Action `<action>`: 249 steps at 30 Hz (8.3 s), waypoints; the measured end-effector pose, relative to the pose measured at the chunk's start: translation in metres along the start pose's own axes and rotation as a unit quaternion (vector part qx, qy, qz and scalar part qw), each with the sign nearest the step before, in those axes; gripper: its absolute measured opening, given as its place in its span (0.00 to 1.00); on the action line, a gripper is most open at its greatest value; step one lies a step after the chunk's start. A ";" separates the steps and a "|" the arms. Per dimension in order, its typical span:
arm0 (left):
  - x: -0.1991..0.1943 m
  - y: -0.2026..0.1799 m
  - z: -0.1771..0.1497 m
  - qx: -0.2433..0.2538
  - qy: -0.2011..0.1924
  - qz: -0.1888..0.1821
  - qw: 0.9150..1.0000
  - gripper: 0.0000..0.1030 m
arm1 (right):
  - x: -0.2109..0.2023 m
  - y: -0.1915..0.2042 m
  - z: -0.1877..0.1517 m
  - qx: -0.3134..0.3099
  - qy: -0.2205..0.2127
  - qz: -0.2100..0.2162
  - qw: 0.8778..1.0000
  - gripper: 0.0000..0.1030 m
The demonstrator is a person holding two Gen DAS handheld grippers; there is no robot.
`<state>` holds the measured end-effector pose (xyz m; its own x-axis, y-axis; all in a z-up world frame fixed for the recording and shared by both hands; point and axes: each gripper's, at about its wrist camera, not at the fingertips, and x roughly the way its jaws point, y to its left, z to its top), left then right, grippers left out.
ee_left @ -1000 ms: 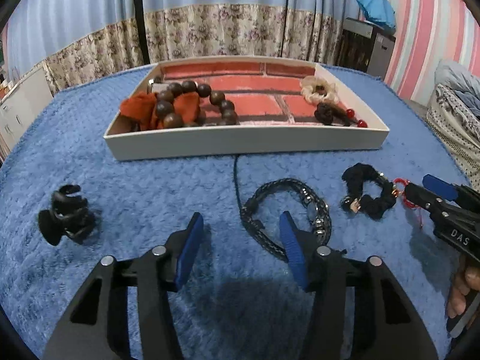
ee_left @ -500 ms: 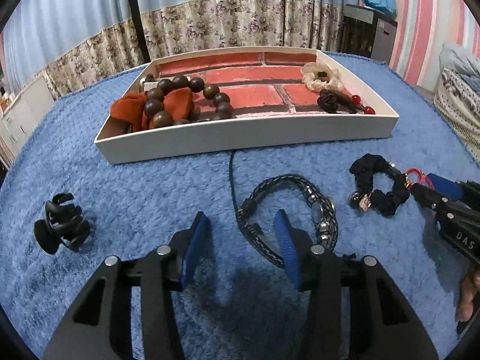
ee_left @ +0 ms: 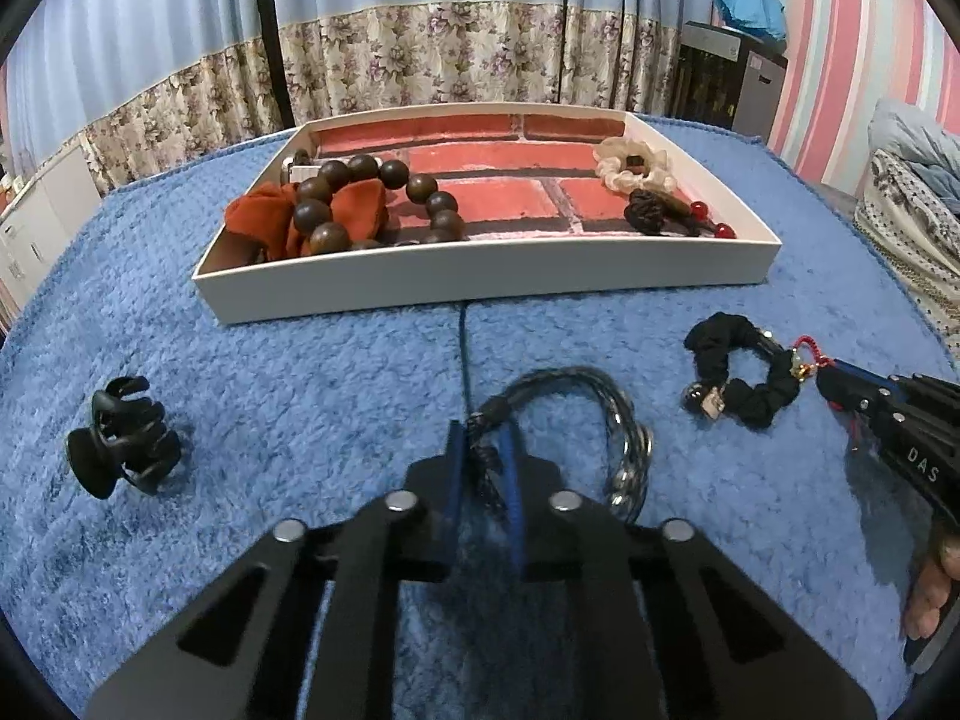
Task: Organize jewelry
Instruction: 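Grasp the black leather braided bracelet with the left tool while the right tool grasps the red string bracelet, then carry the leather bracelet with the left tool while the right tool carries the red string bracelet to the box, then open the left tool to release the leather bracelet while the right tool releases the red string bracelet, then withdraw both open tools from the box toward the claw clip and scrunchie, then grasp the black claw hair clip with the left tool while the right tool grasps the black scrunchie, then carry the claw clip with the left tool while the right tool carries the scrunchie to the box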
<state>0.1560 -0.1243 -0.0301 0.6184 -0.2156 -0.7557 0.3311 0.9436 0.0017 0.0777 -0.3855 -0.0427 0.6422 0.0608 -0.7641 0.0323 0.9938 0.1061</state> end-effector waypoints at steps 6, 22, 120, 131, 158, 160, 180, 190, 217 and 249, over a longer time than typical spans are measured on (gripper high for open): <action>-0.015 0.007 -0.009 0.000 -0.010 0.001 1.000 0.10 | -0.008 0.003 -0.004 0.002 -0.005 0.004 1.000 0.04; -0.077 0.027 0.005 -0.010 -0.077 0.005 0.997 0.10 | -0.054 0.016 0.006 0.004 -0.068 0.025 0.997 0.04; 0.023 0.073 0.112 -0.010 -0.119 0.023 0.993 0.37 | 0.059 0.020 0.130 0.010 -0.084 -0.011 0.996 0.52; -0.057 0.108 0.097 -0.033 -0.155 0.067 0.985 0.44 | -0.010 0.022 0.106 0.014 -0.117 -0.021 0.993 0.74; -0.046 0.129 -0.020 -0.079 -0.029 0.095 0.992 0.49 | -0.008 0.063 0.006 -0.007 -0.035 -0.004 0.999 0.85; -0.038 0.128 -0.014 -0.075 -0.025 0.092 0.993 0.52 | -0.003 0.068 0.009 -0.014 -0.029 -0.003 0.999 0.85; -0.003 0.130 0.006 -0.069 -0.008 0.073 0.995 0.50 | 0.037 0.066 0.032 -0.010 0.013 -0.010 1.000 0.49; -0.015 0.132 -0.001 -0.077 -0.024 0.054 0.995 0.44 | 0.025 0.056 0.025 0.001 0.000 0.006 1.000 0.24; -0.057 0.112 0.029 -0.049 -0.075 0.068 0.994 0.44 | -0.030 0.042 0.051 0.006 -0.067 0.008 0.998 0.22; 0.018 0.100 0.126 -0.033 -0.103 0.049 0.993 0.44 | 0.052 0.032 0.136 0.004 -0.056 0.012 0.998 0.22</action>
<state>0.2902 -0.0655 0.0391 0.7796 -0.1629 -0.6047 0.2192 0.9755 0.0199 0.2164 -0.3627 0.0075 0.7251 0.0731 -0.6848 0.0215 0.9915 0.1286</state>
